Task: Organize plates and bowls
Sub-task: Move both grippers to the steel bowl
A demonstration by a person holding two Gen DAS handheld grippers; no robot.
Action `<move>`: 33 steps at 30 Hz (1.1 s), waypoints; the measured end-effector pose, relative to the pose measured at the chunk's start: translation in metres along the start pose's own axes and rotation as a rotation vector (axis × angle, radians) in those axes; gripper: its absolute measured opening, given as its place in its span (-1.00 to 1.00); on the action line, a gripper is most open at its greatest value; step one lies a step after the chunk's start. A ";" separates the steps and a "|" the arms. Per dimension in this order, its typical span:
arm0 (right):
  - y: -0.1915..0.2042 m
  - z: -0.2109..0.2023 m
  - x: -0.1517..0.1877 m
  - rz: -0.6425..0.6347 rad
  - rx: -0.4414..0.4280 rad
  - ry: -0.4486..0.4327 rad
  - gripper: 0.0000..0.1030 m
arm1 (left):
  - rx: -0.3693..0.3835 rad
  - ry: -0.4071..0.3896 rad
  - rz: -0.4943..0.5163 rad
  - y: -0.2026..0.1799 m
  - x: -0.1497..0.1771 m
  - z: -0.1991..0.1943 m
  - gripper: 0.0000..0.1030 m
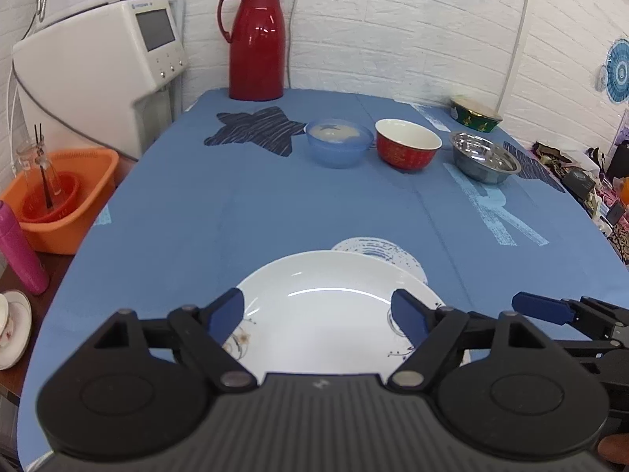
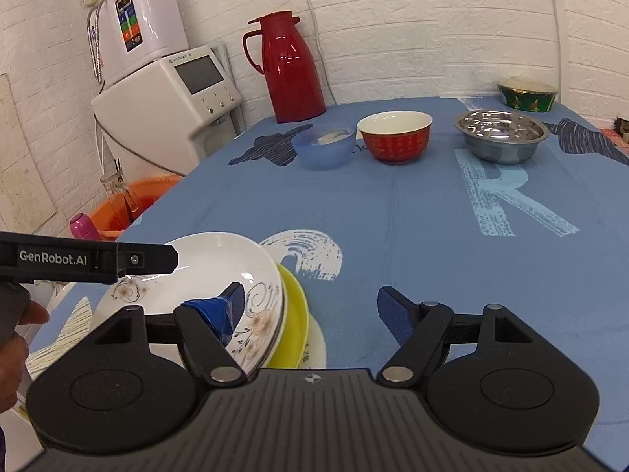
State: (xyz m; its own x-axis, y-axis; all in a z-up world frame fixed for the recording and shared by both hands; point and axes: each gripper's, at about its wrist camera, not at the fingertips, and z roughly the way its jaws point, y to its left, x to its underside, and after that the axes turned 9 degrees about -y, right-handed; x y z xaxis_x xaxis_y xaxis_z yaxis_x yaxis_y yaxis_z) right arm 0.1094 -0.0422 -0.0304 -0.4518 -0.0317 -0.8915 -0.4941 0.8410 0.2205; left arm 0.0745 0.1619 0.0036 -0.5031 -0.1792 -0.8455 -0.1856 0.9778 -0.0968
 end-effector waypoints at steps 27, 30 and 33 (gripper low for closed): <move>-0.228 0.082 -0.125 0.129 0.286 0.000 0.19 | 0.222 0.272 -0.277 -0.161 -0.129 0.240 0.82; -0.246 0.122 -0.139 0.122 0.314 0.032 0.19 | 0.198 0.276 -0.315 -0.164 -0.130 0.258 0.82; -0.251 0.164 -0.142 0.061 0.347 0.097 0.19 | 0.185 0.281 -0.298 -0.157 -0.128 0.258 0.82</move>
State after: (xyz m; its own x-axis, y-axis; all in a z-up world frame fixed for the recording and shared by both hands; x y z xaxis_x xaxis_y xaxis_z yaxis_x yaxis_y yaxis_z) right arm 0.4195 -0.1608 -0.0238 -0.5497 -0.0127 -0.8353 -0.1898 0.9756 0.1101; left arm 0.3860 0.0597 -0.0084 -0.6652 -0.4532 -0.5934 -0.2161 0.8776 -0.4280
